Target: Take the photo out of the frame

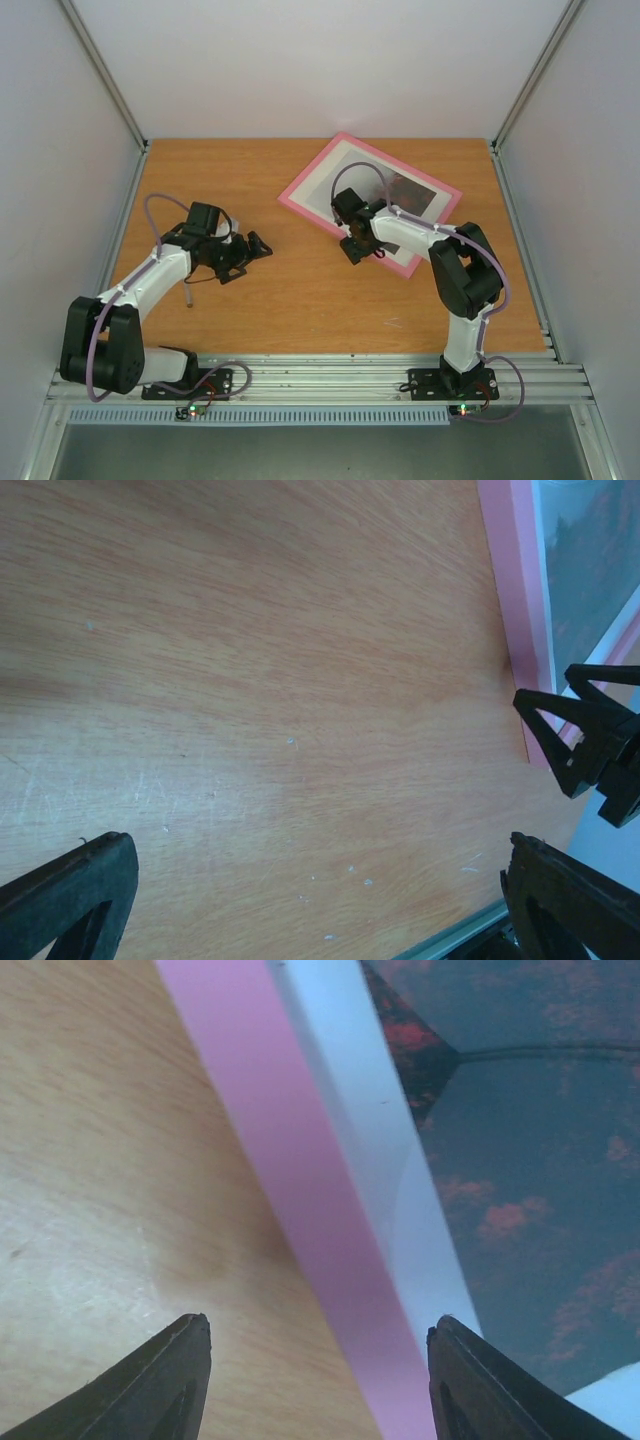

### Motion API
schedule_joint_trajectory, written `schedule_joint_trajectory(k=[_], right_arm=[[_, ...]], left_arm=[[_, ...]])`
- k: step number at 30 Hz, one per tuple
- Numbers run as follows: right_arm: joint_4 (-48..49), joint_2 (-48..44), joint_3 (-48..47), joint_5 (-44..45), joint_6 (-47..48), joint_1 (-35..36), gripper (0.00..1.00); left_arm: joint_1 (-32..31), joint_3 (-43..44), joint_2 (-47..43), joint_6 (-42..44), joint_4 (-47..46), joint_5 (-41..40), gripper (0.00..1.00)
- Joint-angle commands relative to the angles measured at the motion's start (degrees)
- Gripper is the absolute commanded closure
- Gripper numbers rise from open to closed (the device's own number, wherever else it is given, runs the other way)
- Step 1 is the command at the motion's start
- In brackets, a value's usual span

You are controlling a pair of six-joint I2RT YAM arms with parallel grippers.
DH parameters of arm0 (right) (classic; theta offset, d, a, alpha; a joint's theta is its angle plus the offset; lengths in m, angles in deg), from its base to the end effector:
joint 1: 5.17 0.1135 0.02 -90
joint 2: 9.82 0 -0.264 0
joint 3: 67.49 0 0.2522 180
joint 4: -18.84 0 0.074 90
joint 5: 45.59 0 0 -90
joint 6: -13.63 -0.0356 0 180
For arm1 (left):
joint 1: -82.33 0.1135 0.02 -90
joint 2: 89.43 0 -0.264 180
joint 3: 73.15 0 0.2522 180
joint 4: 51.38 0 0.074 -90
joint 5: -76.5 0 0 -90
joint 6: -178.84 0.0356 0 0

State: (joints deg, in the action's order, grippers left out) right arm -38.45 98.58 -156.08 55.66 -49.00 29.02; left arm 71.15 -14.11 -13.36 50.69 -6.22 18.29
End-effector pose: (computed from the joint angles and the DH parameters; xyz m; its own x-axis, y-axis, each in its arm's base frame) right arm 0.3058 0.1993 0.1724 -0.4792 -0.8707 -0.1108 -0.8281 0.4904 -0.2715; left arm 0.2379 -0.0661 0.2037 -0.9331 -0.3508 -0.0791 -0.2168 0.7242 -0.6546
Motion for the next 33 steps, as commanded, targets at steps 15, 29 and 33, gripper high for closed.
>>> schedule_joint_trajectory(k=[15, 29, 33], right_arm=[[-1.5, 1.7, -2.2, -5.0, 0.7, -1.7, 0.49], [-4.2, 2.3, -7.0, -18.3, -9.9, 9.0, 0.52], [-4.7, 3.5, -10.1, -18.0, -11.0, 11.8, 0.51]], left_arm=[[-0.2, -0.8, 0.0, -0.6, -3.1, 1.8, 0.01], [-0.3, -2.1, -0.1, -2.0, -4.7, 2.8, 0.01], [-0.3, -3.2, -1.5, -2.3, -4.5, 2.5, 0.01]])
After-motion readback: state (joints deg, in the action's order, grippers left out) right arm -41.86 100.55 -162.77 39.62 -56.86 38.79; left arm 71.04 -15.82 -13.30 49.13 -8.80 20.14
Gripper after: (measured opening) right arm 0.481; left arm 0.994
